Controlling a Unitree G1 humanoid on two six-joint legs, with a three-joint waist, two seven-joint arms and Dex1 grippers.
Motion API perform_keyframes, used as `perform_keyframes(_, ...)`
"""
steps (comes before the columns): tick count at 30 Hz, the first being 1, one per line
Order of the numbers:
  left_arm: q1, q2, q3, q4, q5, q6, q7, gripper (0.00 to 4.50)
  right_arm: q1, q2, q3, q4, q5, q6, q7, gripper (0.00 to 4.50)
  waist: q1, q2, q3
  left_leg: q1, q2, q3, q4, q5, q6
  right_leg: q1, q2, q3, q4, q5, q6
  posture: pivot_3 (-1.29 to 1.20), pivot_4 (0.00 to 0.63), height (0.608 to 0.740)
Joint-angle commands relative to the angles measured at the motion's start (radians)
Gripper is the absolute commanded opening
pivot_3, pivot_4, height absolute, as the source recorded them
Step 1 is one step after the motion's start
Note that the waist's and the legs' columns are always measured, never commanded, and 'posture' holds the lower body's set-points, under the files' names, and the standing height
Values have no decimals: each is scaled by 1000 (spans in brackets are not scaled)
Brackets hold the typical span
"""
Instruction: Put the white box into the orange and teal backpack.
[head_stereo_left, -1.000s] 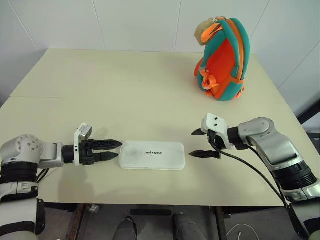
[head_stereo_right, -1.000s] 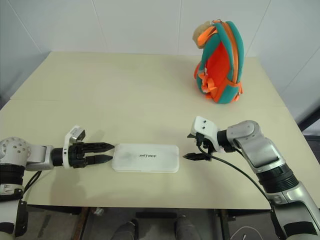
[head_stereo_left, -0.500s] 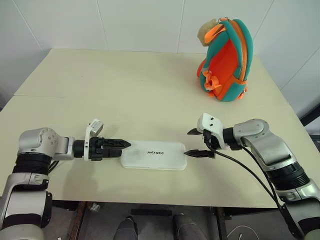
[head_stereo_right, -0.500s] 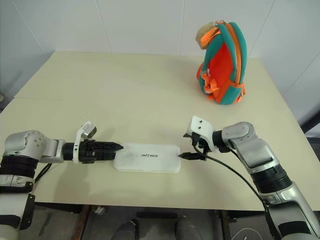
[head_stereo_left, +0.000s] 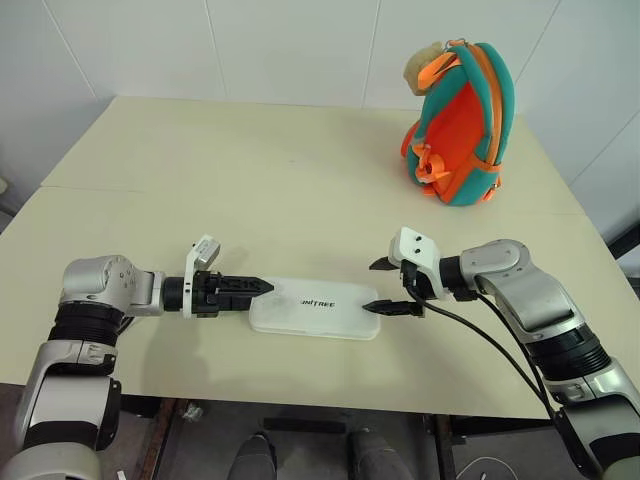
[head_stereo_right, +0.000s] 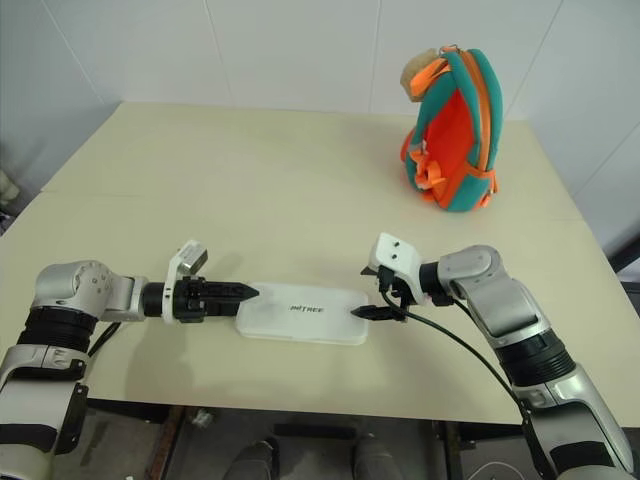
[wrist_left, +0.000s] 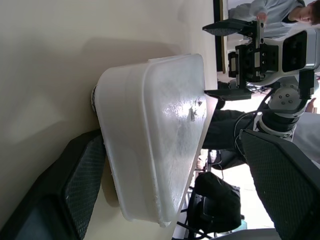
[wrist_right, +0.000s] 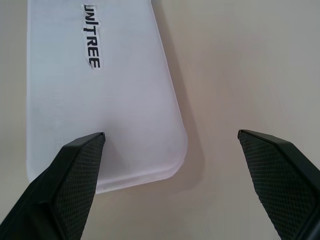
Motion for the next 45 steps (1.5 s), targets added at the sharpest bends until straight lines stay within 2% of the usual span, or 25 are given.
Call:
perform_keyframes(1,-8,-12,-48,30,56,-25,-9,4084,-15,-1,-7,-7,-6,-11,-2,4500,0,0,0,0,0,0,0,0,0,0,0,0,0,0,0,0,150,740)
perform_keyframes(2,-12,-13,-63,30,66,-34,-20,3906,-14,0,-7,-8,-5,-10,-3,4500,-1,0,0,0,0,0,1,0,0,0,0,0,0,0,0,0,150,740)
perform_keyframes(8,-34,-32,-106,33,106,-63,-61,2014,-10,7,-6,-16,-1,-5,-9,4500,-2,0,0,0,0,0,1,0,1,1,0,0,-1,0,1,0,150,740)
perform_keyframes(10,-39,-37,-109,38,114,-66,-67,1593,-10,8,-6,-18,-1,-4,-11,4500,-1,0,0,0,0,0,1,-1,1,1,0,0,-1,0,1,0,150,740)
perform_keyframes(21,-19,-64,-59,-9,106,-61,-45,1477,-2,12,-4,-31,2,10,-16,4500,-1,0,0,-1,0,0,1,-1,2,1,0,0,-3,0,1,0,150,740)
perform_keyframes(26,1,-55,-52,-51,102,-52,-36,1477,19,-38,5,7,-61,-3,-44,4500,0,0,0,-1,0,0,1,-1,2,1,0,0,-3,0,1,0,150,740)
perform_keyframes(31,22,-44,-25,-85,98,-52,-26,1476,54,-86,-39,-2,-44,4,-44,4500,0,-1,-1,0,0,-1,1,-1,2,3,0,0,-4,1,1,0,150,740)
perform_keyframes(40,36,-28,93,-123,39,-42,-46,1430,59,-109,-91,20,-34,-2,-64,4500,-8,-1,-1,0,0,-1,1,-1,2,2,0,0,-4,1,2,0,150,740)
perform_keyframes(45,46,-34,165,-155,1,-38,-36,1262,46,-111,-103,49,-43,-17,-72,4500,-9,-1,0,-1,0,0,0,-1,2,1,0,0,-4,1,1,0,150,740)
